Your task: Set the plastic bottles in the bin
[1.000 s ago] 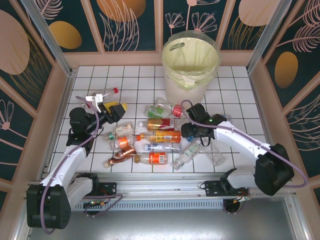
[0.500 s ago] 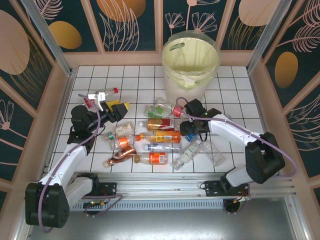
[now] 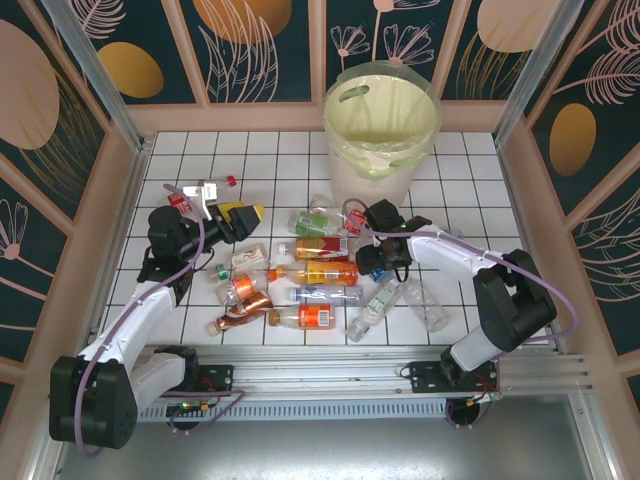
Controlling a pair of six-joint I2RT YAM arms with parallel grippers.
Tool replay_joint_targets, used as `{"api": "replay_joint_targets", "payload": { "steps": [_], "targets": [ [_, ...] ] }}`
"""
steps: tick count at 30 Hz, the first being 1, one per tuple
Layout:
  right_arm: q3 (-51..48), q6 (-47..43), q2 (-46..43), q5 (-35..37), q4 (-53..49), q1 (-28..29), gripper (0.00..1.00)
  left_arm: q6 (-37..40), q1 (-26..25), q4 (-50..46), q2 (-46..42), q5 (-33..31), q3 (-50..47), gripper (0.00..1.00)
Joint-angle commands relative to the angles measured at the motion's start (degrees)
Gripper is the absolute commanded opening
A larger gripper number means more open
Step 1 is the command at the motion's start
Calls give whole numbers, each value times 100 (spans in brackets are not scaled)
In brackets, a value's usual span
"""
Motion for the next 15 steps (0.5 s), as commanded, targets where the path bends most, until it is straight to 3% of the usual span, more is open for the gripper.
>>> {"api": "replay_joint_targets", "payload": {
  "steps": [1, 15],
  "targets": [
    [107, -157, 164, 203, 69, -30, 77, 150, -49, -8, 33, -70, 166, 99],
    [143, -303, 302, 288, 265, -30, 76, 150, -149, 53, 112, -122, 157, 98]
  ]
}}
